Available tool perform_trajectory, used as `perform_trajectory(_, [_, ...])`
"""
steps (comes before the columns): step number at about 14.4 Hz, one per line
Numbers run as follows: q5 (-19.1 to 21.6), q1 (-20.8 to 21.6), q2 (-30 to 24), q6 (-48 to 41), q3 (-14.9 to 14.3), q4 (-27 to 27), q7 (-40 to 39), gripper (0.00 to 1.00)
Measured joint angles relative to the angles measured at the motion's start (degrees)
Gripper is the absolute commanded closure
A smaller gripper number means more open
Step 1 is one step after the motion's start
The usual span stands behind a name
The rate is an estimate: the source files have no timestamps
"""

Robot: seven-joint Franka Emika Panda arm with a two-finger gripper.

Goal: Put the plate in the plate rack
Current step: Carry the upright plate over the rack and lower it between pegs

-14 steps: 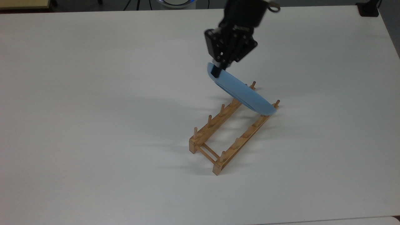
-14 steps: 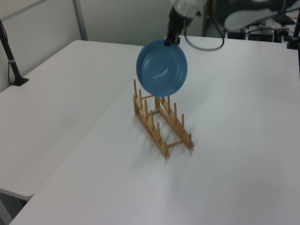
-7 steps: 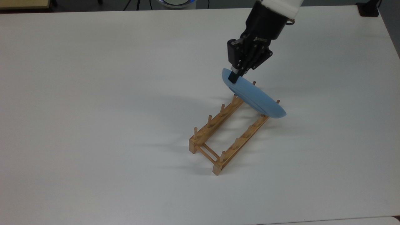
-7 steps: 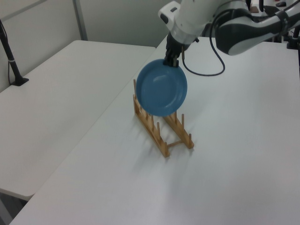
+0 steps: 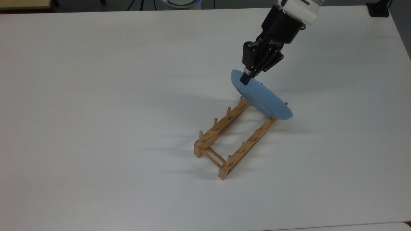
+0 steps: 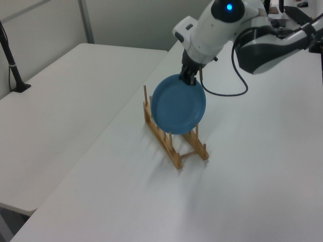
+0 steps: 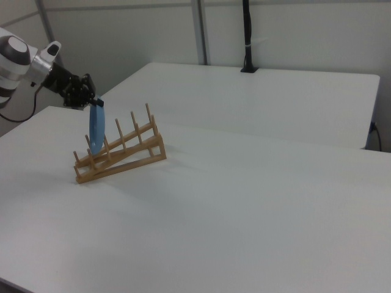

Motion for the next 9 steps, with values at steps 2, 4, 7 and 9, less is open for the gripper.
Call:
perform_trajectory(2, [-0.46, 0.0, 0.26, 0.0, 0.27, -0.76, 0.47, 0.98])
perform_trajectory(4, [-0.66, 0.0, 0.65, 0.0, 0.29, -0.94, 0.51, 0.67])
perform_trajectory(7, [-0.76, -0.01, 1.01, 0.0, 0.3, -1.01, 1.32, 0.0])
perform_trajectory(9, [-0.76, -0.07, 1.44, 0.0, 0.3, -1.14, 4.34, 0.0])
